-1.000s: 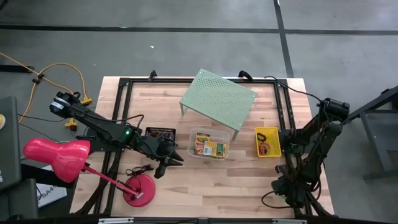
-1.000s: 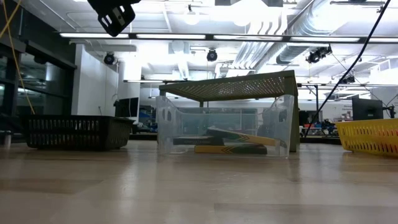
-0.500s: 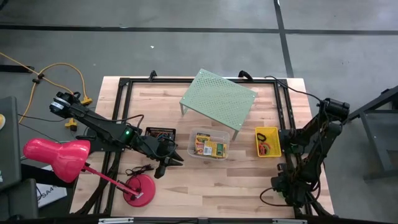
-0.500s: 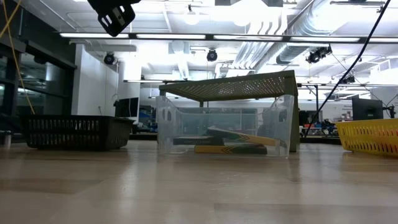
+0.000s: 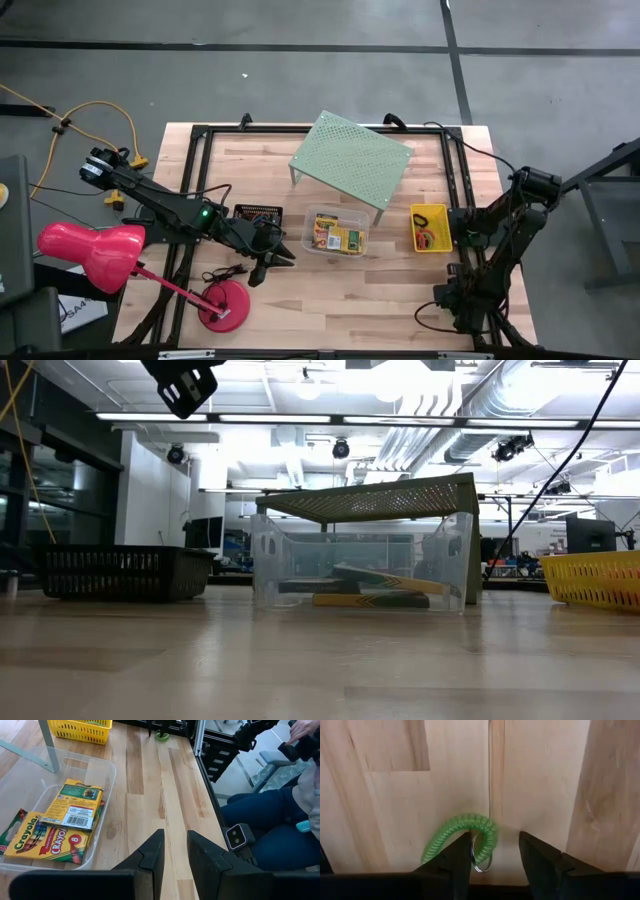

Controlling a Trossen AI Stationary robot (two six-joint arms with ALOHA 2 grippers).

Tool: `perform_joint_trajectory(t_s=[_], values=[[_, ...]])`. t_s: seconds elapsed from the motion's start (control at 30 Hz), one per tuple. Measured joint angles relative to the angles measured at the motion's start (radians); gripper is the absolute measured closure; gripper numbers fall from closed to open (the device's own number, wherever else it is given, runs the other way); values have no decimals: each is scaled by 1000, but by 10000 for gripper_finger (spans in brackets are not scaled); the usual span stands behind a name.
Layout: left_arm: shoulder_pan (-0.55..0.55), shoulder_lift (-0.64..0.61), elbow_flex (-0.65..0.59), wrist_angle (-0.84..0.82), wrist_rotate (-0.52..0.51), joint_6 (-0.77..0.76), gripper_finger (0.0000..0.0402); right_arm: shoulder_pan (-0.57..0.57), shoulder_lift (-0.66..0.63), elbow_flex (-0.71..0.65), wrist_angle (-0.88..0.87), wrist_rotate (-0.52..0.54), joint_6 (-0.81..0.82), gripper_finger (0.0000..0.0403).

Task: Pick & Place Office Desk Supplies
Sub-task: Put the green spring keychain into the yellow bin

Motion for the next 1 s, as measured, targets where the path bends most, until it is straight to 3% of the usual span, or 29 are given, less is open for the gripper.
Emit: perform_joint_trajectory(t_s=[0.23,0.7,1.0], values=[[0,0,0,0,0,0,324,0,1,0,-2,0,0,279],[0,0,0,0,0,0,324,0,2,-2,-4,2,-3,386],[0,0,0,0,0,0,324,0,2,-2,2,-1,-4,390]])
